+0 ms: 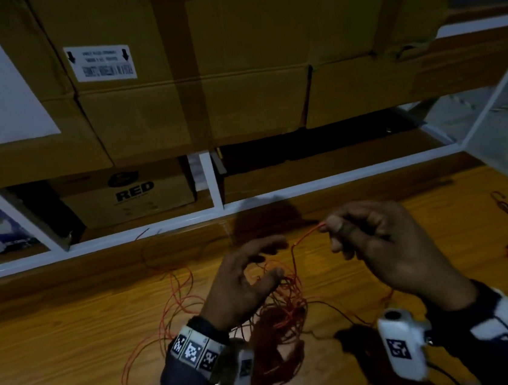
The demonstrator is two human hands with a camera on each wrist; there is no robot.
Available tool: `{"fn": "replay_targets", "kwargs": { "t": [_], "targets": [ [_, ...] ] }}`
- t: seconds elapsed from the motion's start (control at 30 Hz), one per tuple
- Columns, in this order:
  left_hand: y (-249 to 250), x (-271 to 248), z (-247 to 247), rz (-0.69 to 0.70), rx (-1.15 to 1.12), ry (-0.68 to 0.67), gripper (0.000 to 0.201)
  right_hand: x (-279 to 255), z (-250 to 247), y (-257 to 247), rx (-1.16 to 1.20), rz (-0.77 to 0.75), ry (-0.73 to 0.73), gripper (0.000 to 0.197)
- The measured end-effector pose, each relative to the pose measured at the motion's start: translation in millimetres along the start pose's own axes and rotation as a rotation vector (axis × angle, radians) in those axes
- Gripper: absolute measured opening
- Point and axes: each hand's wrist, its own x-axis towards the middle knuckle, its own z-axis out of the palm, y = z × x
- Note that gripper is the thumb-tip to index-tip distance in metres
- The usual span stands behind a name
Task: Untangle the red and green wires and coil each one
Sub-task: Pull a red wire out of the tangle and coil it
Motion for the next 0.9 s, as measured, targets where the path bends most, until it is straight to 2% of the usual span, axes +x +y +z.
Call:
{"fn": "replay_targets", "kwargs": {
  "t": [0.07, 0.1, 0.17, 0.23, 0.33, 0.43, 0.5, 0.57, 0.63, 0.7, 0.8, 0.9],
  "targets": [
    [15, 6, 14, -0.072, -0.294, -0.129, 0.035, 1, 2, 0, 0.001, 0.010, 0.022, 0.021],
    [17, 8, 23, -0.098, -0.358, -0.158, 0.029, 2, -2, -1, 0.009, 0.023, 0.064, 0.021],
    [9, 5, 36, -0.113, -0.317, -0.144, 0.015, 5, -20, -6, 0.040, 0.060, 0.202, 0.021],
    [-8, -1, 36, -0.116, -0.215, -0.075, 0.013, 3, -46, -5, 0.023, 0.085, 0.339, 0.020],
    [-24, -7, 12, -0.163, -0.102, -0.004, 0.008, -13, -82, 6, -0.080, 0.165, 0.425, 0.018],
    [-30, -7, -14, -0.237, 0.002, 0.024, 0.010, -29, -91, 25, -0.181, 0.353, 0.224, 0.019],
    [-32, -6, -23, -0.247, 0.080, 0.035, 0.010, -36, -81, 36, -0.466, 0.430, 0.040, 0.018],
    [-27, -4, -23, -0.256, 0.128, 0.028, 0.010, -36, -62, 44, -0.725, 0.359, 0.008, 0.047],
    [-16, -1, -14, -0.220, 0.163, -0.007, 0.012, -32, -33, 29, -0.677, 0.253, -0.016, 0.056],
    [-6, 4, -3, -0.118, 0.224, -0.037, 0.013, -27, 9, 12, -0.621, 0.146, -0.121, 0.056],
    [2, 9, 8, -0.049, 0.214, -0.030, 0.013, -20, 63, 13, -0.614, 0.088, -0.297, 0.047],
    [3, 4, 6, -0.015, 0.206, -0.023, 0.012, -16, 70, 29, -0.590, 0.096, -0.301, 0.020]
  ]
}}
